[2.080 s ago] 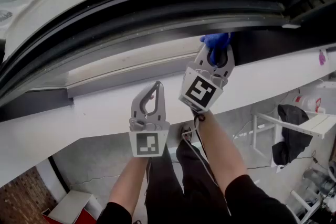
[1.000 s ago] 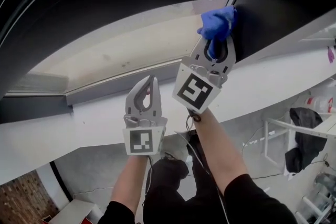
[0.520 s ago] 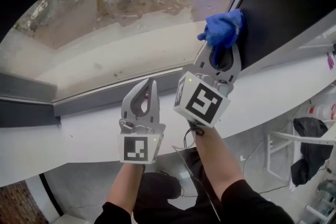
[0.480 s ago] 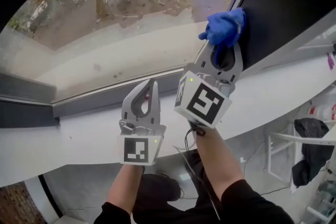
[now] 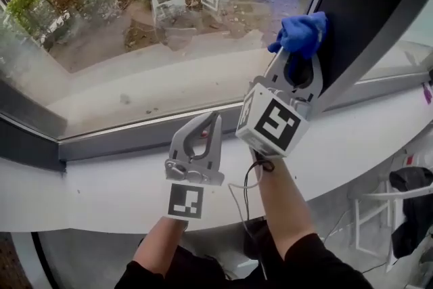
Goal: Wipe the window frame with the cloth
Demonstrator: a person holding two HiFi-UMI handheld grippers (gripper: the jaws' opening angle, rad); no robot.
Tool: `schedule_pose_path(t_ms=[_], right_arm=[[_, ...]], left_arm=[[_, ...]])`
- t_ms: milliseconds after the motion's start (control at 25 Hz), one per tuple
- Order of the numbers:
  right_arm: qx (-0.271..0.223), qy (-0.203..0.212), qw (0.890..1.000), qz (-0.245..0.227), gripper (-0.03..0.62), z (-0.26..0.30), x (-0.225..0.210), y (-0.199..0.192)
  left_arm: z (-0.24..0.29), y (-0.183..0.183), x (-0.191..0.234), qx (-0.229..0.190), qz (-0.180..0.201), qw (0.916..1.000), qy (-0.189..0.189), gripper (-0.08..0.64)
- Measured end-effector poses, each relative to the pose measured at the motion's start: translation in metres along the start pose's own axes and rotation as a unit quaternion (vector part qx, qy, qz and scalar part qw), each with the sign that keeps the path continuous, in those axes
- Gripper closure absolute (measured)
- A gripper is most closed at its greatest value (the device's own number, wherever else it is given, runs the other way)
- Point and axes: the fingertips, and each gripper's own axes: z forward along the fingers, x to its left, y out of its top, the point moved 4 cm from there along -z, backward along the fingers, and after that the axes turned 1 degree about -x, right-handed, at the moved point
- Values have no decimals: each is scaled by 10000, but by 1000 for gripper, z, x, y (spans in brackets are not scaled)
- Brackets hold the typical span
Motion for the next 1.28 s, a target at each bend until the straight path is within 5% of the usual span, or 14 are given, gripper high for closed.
schedule_pose_path(t_ms=[880,1280], right_arm=[[52,-166,9957,-907,551,-25,4,-55],[199,-165,9965,-795,551,-34,5,-67]], left_arm=[[-6,-56,1,24,64,10000,-28,554],[-16,-70,-1,196,-92,9996,185,554]])
